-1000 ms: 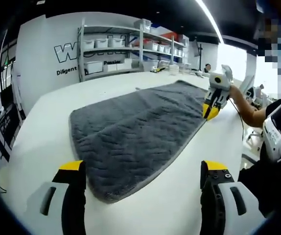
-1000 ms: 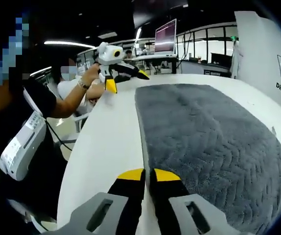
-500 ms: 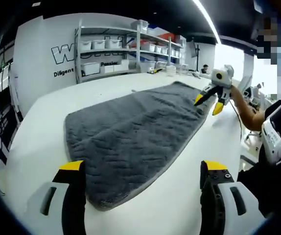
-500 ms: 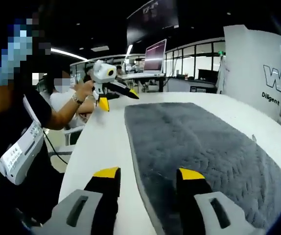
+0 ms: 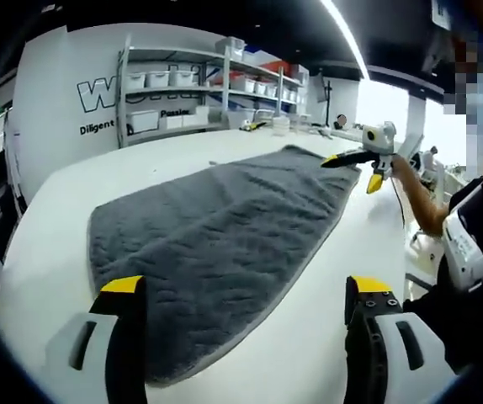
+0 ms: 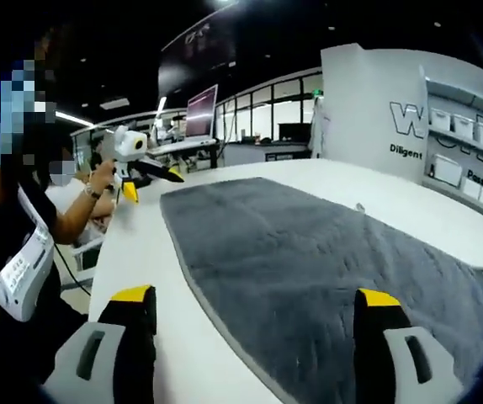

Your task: Open the folded towel by lifting each exposed corner and separating the folded layers until the towel lies flat within the target outline without major curled edges

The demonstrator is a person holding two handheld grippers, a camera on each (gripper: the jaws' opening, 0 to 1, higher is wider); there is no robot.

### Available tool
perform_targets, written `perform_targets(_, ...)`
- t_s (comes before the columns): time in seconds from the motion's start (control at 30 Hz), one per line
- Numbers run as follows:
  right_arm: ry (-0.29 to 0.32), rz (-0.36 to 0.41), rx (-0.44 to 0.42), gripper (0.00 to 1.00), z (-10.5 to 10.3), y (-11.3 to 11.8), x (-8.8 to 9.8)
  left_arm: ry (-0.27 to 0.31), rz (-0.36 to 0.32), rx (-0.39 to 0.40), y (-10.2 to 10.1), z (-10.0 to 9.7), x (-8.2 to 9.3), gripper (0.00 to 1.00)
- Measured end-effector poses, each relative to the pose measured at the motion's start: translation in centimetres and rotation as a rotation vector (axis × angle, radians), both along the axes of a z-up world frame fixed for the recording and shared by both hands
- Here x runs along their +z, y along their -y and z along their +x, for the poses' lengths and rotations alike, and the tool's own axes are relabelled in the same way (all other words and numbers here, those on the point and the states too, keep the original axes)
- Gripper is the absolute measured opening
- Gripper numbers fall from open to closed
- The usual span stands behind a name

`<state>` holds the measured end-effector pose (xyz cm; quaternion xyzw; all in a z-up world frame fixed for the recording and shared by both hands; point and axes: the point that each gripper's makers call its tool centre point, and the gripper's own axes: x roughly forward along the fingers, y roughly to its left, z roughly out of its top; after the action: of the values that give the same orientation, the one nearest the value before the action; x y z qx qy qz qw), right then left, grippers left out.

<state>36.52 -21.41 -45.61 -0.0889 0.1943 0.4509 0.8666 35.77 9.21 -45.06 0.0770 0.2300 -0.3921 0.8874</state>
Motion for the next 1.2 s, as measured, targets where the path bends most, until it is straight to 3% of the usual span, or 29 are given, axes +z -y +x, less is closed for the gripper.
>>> perform_targets(0.3,0.032,-0.027,-0.086,0.99,-1.0,3.4,0.8,0.003,0.003,-0.109,4.1,-0.4,-0.5,0.85)
perform_targets(0.5,0.038,-0.019,-0.11,0.99,-1.3,4.4,1.0,-0.015,0.0,-0.165,5.8,-0.5,-1.1,0.65)
perform_targets(0.63,0.037,-0.02,-0.114,0.99,-1.5,4.7,1.0,-0.039,-0.009,-0.185,6.3,-0.4,-1.6,0.46)
perform_targets(0.73,0.035,-0.016,-0.125,0.99,-1.5,4.9,1.0,-0.053,-0.017,-0.191,6.6,-0.2,-2.0,0.37)
perform_targets(1.03,0.021,-0.009,-0.136,0.99,-1.3,5.4,0.6,-0.071,0.025,-0.202,6.6,0.2,-3.9,0.22)
perform_targets(1.2,0.02,-0.014,-0.13,0.99,-1.5,5.3,0.6,-0.079,0.022,-0.196,6.2,0.1,-4.0,0.16)
